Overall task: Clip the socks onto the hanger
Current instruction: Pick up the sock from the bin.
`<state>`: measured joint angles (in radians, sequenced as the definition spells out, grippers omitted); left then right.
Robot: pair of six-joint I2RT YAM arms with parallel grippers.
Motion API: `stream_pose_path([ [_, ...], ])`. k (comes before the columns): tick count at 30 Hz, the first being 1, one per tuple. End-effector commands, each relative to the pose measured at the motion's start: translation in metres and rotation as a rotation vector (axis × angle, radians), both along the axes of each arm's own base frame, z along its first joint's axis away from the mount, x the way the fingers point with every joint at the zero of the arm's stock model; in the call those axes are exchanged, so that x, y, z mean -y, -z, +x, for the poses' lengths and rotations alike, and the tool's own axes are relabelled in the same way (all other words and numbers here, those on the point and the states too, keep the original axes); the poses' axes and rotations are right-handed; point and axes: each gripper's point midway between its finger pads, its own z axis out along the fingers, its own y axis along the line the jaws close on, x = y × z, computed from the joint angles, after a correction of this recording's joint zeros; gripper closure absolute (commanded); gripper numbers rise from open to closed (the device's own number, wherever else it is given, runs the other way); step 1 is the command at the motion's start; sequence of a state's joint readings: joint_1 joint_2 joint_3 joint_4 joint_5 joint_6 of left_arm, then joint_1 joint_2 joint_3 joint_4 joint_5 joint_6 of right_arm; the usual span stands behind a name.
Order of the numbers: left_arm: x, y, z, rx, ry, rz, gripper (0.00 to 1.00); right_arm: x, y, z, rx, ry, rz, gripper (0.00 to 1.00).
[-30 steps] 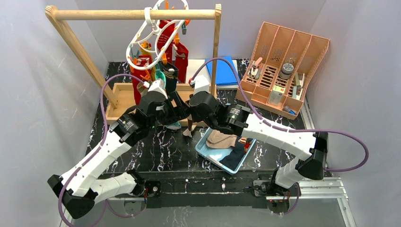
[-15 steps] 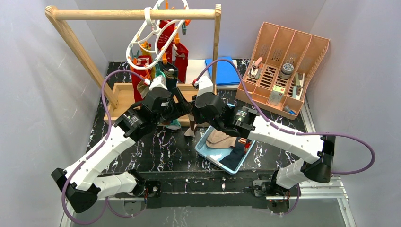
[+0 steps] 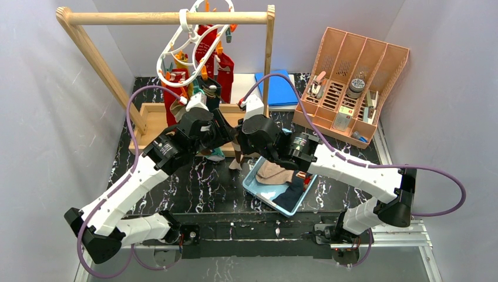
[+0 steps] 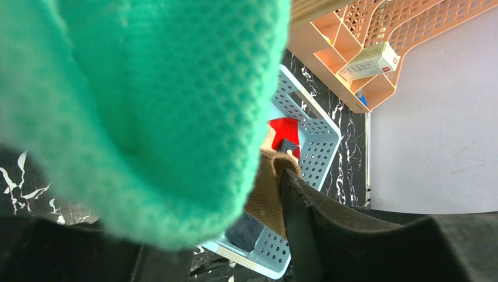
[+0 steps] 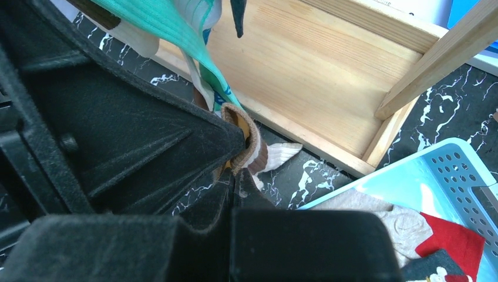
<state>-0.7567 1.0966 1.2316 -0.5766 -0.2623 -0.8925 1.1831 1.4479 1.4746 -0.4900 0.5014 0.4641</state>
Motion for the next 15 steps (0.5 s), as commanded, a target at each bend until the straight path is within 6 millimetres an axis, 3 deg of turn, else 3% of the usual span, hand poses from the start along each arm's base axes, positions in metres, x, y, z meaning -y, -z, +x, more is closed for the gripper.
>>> stream_pose_path([
  [1,-0.001,-0.002,0.002,0.015,-0.006,0.020,0.53,0.000,-0.026,-0.002,0.038,-0.007,0.082,0.99],
  [6,0.003,0.008,0.002,0.000,0.015,0.051,0.59,-0.004,-0.031,-0.005,0.032,-0.026,0.098,0.99],
  [15,0.001,0.007,0.000,0.003,0.013,0.063,0.98,0.003,-0.028,-0.001,0.039,0.010,0.073,0.99],
])
